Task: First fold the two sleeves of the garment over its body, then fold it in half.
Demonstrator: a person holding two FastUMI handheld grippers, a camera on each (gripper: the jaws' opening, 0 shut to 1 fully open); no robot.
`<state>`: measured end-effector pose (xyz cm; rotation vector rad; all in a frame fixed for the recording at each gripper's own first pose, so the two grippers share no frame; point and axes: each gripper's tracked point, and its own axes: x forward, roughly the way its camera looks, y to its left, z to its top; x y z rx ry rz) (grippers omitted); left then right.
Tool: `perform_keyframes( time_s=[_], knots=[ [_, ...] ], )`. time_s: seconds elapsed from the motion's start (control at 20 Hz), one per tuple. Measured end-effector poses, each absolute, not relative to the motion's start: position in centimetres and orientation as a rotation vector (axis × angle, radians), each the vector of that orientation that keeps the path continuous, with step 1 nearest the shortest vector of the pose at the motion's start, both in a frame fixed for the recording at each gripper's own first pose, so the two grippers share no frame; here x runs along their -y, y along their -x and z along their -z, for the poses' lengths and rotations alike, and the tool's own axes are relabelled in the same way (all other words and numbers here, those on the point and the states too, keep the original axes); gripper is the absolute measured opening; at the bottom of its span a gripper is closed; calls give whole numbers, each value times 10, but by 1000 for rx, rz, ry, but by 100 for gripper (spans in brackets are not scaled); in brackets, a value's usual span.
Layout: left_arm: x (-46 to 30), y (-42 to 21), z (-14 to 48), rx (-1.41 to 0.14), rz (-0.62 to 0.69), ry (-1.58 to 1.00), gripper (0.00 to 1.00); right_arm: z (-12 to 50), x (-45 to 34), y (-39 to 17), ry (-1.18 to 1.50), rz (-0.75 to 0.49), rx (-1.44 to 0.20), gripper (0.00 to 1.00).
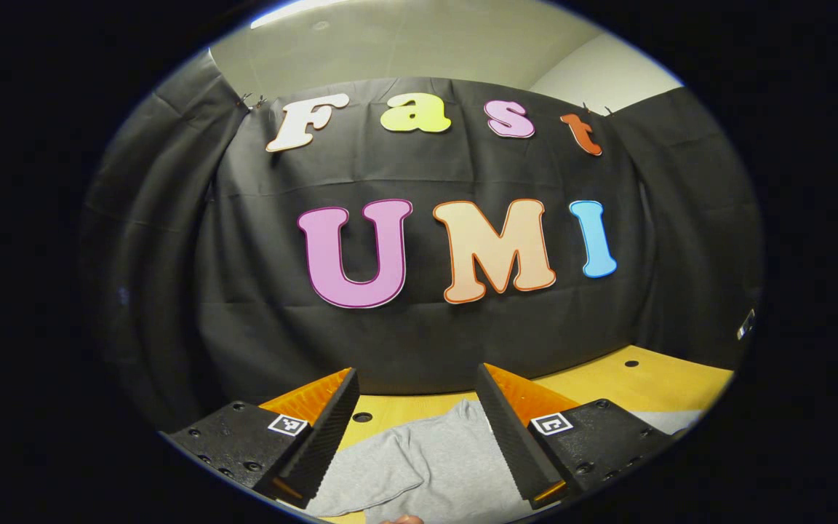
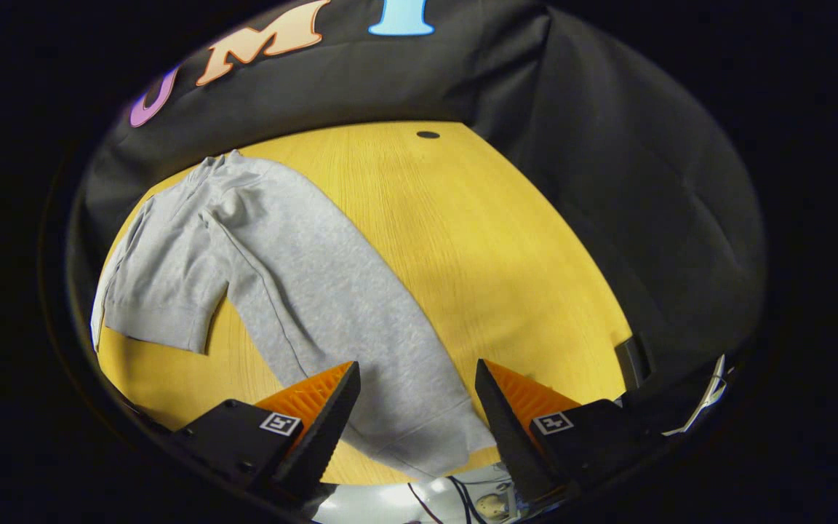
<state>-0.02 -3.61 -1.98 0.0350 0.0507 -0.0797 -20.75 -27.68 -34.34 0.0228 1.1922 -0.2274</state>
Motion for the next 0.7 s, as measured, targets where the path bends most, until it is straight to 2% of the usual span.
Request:
perform_keyframes(
  time_s=[0.2, 0.45, 0.6, 0.65, 0.7],
  knots=[
    [35, 2, 23, -69, 69, -36, 93, 363, 274, 226, -38, 214, -1296, 100],
    [35, 6, 22, -72, 59, -50, 93, 369, 272, 227, -59, 212, -1351, 99],
    [38, 5, 24, -82, 58, -54, 93, 371, 269, 227, -68, 206, -1393, 93],
    [39, 5, 23, -82, 59, -56, 93, 370, 266, 225, -64, 196, -1401, 90],
    [40, 4, 22, -82, 61, -59, 93, 371, 264, 225, -55, 180, -1403, 74]
  ],
)
